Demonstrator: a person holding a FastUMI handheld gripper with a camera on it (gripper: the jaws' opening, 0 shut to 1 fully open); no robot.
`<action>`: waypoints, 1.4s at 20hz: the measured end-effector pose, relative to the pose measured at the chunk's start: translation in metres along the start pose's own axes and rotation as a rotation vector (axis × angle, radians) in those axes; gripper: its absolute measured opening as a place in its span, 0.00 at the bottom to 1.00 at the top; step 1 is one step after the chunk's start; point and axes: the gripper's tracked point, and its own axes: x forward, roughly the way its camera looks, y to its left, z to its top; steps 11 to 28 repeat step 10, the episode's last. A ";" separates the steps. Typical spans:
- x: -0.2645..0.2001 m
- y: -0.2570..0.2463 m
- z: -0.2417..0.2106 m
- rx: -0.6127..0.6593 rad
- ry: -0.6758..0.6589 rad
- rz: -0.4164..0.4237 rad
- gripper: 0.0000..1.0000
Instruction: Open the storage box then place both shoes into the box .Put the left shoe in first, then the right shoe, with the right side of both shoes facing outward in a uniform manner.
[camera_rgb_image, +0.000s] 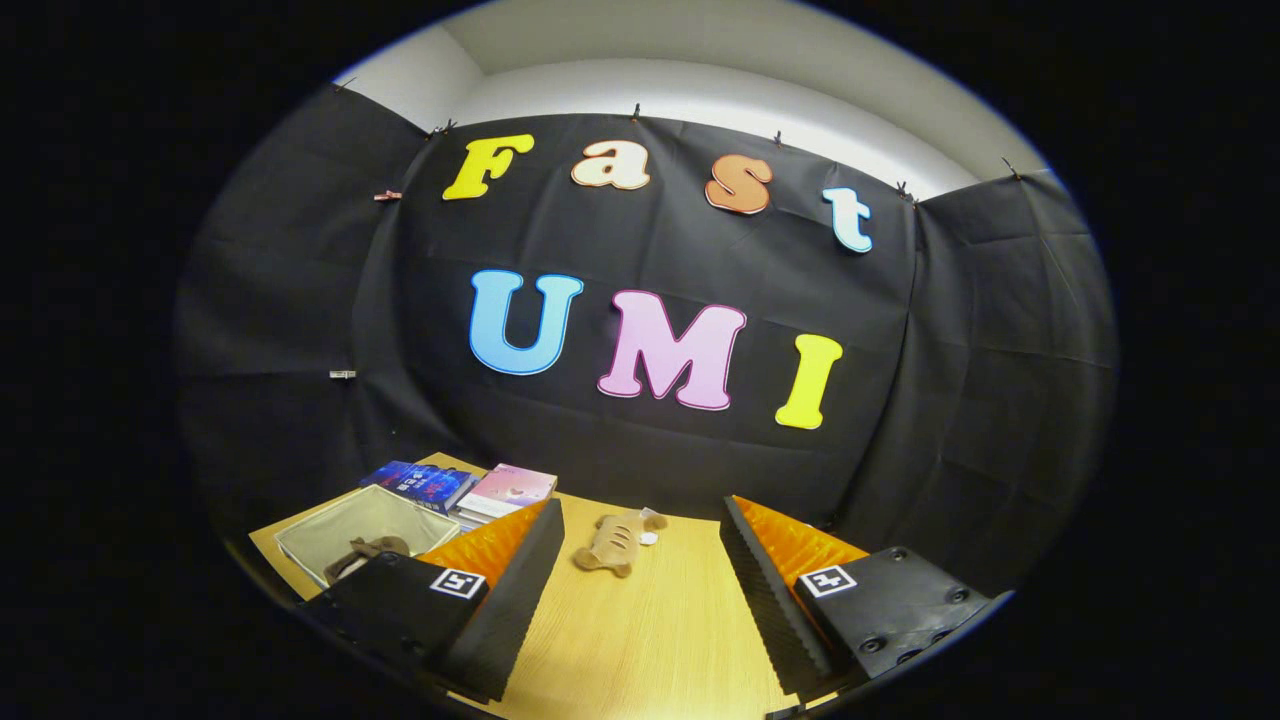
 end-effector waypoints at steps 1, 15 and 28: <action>0.000 0.001 -0.001 -0.006 0.005 0.005 0.98; 0.005 0.008 0.002 -0.011 0.007 0.039 0.98; 0.005 0.008 0.002 -0.011 0.007 0.039 0.98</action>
